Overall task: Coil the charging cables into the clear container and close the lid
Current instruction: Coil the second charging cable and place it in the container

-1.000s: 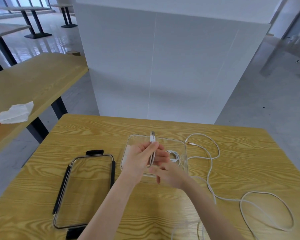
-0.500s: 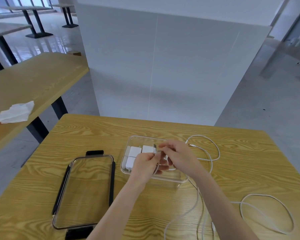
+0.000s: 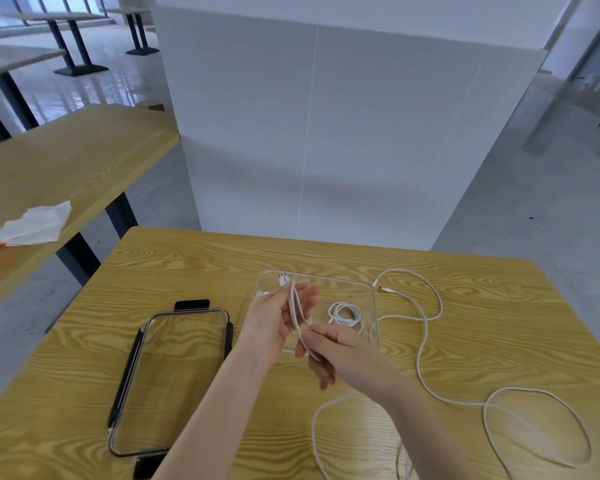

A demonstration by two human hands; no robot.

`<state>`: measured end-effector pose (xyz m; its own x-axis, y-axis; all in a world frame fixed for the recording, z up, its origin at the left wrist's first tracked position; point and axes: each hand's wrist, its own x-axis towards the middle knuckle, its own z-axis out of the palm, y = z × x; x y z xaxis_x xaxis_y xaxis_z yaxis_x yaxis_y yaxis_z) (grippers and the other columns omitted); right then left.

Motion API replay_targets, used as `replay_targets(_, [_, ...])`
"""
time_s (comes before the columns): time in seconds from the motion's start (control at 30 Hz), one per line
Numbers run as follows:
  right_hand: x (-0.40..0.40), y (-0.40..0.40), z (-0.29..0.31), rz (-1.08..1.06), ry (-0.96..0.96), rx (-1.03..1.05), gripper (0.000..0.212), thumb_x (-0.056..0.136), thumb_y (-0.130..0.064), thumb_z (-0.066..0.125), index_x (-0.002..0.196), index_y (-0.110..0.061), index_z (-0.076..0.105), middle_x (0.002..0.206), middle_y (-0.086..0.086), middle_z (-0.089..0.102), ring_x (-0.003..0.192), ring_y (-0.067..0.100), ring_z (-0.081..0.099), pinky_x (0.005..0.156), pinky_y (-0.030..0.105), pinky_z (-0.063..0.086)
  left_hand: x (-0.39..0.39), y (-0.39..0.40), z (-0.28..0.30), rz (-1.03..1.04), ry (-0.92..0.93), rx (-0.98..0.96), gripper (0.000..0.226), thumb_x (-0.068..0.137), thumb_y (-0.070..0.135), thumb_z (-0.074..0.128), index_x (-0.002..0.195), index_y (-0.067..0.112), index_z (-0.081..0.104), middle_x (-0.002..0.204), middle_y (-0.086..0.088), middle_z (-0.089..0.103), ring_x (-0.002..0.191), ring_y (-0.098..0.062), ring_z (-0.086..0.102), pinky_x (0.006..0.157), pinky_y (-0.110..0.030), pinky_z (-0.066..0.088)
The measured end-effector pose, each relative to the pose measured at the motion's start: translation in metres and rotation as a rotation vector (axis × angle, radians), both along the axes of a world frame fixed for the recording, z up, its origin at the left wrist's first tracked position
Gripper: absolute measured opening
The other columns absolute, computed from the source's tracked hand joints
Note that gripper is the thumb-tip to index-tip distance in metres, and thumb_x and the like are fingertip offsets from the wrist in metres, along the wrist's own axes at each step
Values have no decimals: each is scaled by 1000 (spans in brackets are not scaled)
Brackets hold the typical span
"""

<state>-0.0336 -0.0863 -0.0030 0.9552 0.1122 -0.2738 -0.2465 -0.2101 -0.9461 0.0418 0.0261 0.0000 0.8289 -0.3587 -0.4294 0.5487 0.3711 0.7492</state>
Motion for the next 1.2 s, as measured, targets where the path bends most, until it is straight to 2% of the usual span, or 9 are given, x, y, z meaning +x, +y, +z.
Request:
replay_targets(0.13, [2,-6,-23,-41,4,-136,37,97,-33,44,63,-19,53,45,-12,35,42,7,29,46,21,25,-1,3,7,-29,-10,-46,26,95,18,46,93,0,64,82,-8,75,62,-12,68,57,-23,52])
replay_targets(0.27, [5,-12,-37,-10,5,-343,56,88,-56,46,48,-17,39,43,-5,31,40,10,24,45,21,23,-6,5,12,-97,-84,14,27,94,18,48,91,0,68,72,-5,74,57,-11,64,56,-21,53])
replay_targets(0.37, [10,-18,-42,-22,37,-433,63,83,-60,51,43,-20,23,41,-6,22,38,11,16,45,25,16,-9,6,16,-165,-135,61,27,93,18,49,97,-3,67,65,-3,69,49,-9,57,52,-19,50])
replay_targets(0.53, [23,-37,-39,-114,222,-409,60,63,-66,62,42,-20,29,35,-7,28,34,9,24,47,22,28,-21,2,16,-323,-236,155,27,95,17,47,100,-2,65,62,0,66,44,-8,46,55,-18,45])
replay_targets(0.73, [35,-58,-6,-211,226,-169,28,86,-28,61,64,-10,63,39,-3,52,33,8,37,38,17,30,-28,-5,6,-422,-301,410,26,96,23,47,90,7,67,68,-1,72,43,-8,41,71,-25,46])
replay_targets(0.87, [38,-51,9,-228,166,-149,14,87,-11,56,80,-11,68,56,0,66,46,10,55,49,21,41,-27,-9,3,-442,-349,525,26,96,24,45,89,12,67,82,3,76,45,-3,54,58,-17,44])
replay_targets(1.0, [35,-36,21,-152,73,-327,18,85,-3,51,91,-14,64,65,1,65,56,13,56,51,25,44,-29,-13,-1,-407,-371,562,27,97,23,42,82,15,63,92,-1,73,52,-5,63,53,-17,41])
replay_targets(1.1, [30,-25,28,-105,-37,-460,28,86,2,48,105,-11,63,85,12,71,68,27,65,62,35,53,-28,-13,-6,-366,-359,577,29,97,23,40,82,12,63,86,0,74,55,-8,65,53,-19,40])
replay_targets(1.2, [25,-19,30,-210,-31,-349,31,86,5,50,114,-4,60,102,11,68,71,25,68,74,34,58,-26,-13,-7,-301,-298,542,30,97,19,40,83,10,64,71,5,70,53,-5,65,51,-16,41])
